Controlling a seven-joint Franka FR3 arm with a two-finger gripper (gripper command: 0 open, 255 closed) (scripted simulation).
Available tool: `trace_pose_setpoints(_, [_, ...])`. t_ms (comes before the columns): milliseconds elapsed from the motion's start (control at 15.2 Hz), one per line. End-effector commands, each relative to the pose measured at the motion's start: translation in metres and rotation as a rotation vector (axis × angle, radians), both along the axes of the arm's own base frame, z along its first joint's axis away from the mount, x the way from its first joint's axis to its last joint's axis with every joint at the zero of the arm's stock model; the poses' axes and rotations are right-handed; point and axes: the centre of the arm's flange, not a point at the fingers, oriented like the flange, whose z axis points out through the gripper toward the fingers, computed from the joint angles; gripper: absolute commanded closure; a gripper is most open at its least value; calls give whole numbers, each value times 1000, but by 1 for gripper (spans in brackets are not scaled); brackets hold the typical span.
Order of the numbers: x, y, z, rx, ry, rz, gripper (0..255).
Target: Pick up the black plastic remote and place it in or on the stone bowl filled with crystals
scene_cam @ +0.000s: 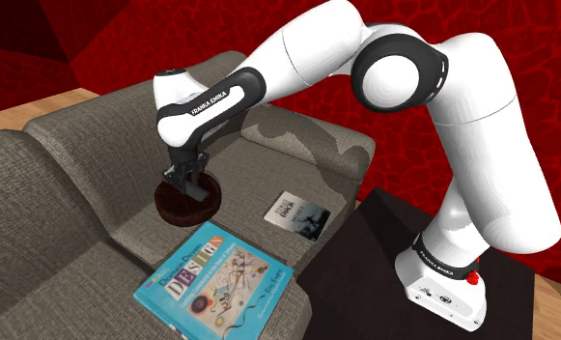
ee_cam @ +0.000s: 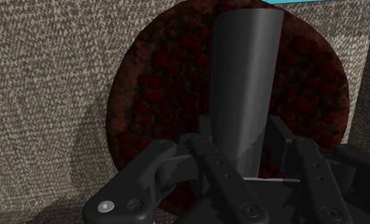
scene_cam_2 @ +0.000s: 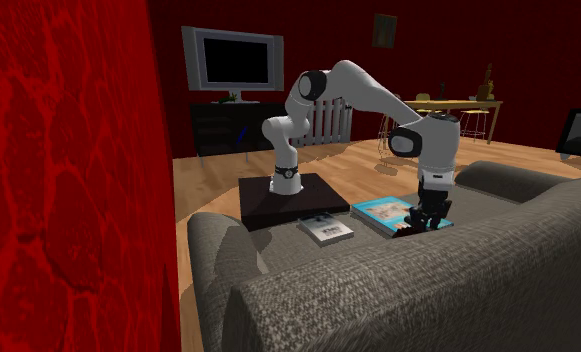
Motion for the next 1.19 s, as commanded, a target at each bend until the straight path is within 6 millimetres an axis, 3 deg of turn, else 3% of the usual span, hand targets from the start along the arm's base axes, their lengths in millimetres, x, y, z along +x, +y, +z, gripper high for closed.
trace_pose_setpoints(0, [0,0,0,0,1,0,0])
trace_pose_setpoints(330, [0,0,0,0,1,0,0])
trace_pose_setpoints(594, [0,-4,49,0,1,0,0])
trace_pose_setpoints(1122, [0,-4,49,0,1,0,0])
